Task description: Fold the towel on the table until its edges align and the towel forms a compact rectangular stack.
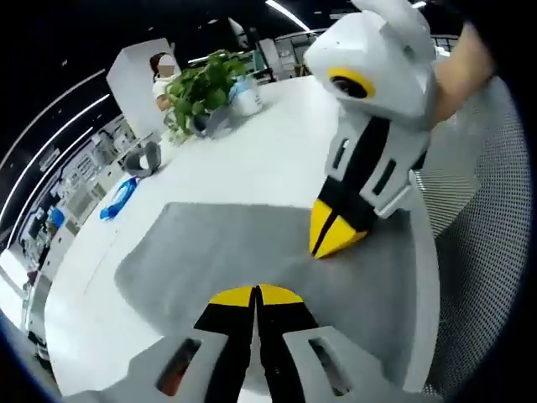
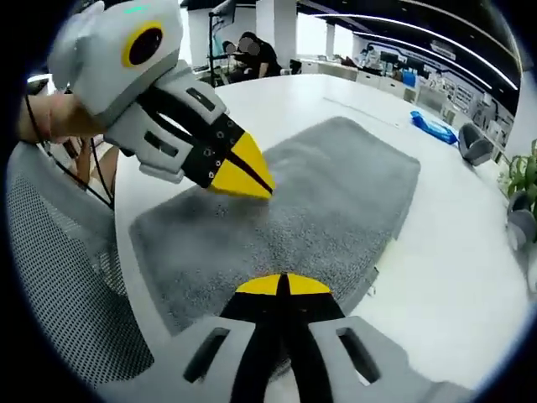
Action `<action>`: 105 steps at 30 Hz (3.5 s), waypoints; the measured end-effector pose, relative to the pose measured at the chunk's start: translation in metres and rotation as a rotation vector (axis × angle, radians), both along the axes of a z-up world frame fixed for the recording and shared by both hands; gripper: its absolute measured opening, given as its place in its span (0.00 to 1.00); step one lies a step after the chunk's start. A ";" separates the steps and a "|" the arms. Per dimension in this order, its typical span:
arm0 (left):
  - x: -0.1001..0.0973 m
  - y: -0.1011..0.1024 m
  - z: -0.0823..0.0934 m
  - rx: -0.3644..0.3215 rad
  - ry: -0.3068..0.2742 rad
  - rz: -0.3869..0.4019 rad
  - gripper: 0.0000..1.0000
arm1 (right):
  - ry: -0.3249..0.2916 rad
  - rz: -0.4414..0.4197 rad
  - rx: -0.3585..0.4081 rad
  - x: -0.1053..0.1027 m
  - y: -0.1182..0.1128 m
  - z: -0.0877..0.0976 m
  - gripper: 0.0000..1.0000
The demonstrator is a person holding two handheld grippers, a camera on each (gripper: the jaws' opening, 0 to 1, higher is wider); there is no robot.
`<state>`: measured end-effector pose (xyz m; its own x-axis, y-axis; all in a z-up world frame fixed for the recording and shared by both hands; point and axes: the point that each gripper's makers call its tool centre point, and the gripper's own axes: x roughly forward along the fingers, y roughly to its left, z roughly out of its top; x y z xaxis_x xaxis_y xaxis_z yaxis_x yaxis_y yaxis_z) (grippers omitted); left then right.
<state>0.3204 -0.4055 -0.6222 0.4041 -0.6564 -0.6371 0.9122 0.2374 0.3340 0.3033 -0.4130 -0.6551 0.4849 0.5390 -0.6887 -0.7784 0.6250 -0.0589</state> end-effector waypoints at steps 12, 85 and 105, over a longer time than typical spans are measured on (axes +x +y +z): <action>-0.013 -0.003 -0.030 -0.025 0.028 -0.060 0.01 | -0.068 0.333 -0.142 -0.025 -0.007 0.004 0.00; -0.070 -0.045 -0.018 0.064 -0.036 -0.318 0.09 | 0.021 0.276 -0.086 -0.055 -0.028 0.030 0.02; -0.031 -0.015 -0.019 -0.368 0.583 0.252 0.04 | -0.077 0.517 -0.386 -0.070 -0.037 -0.002 0.03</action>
<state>0.2898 -0.4204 -0.6413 0.2338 -0.8008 -0.5514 0.8202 0.4670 -0.3304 0.2335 -0.4499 -0.6569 0.2850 0.4368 -0.8532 -0.9577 0.0940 -0.2718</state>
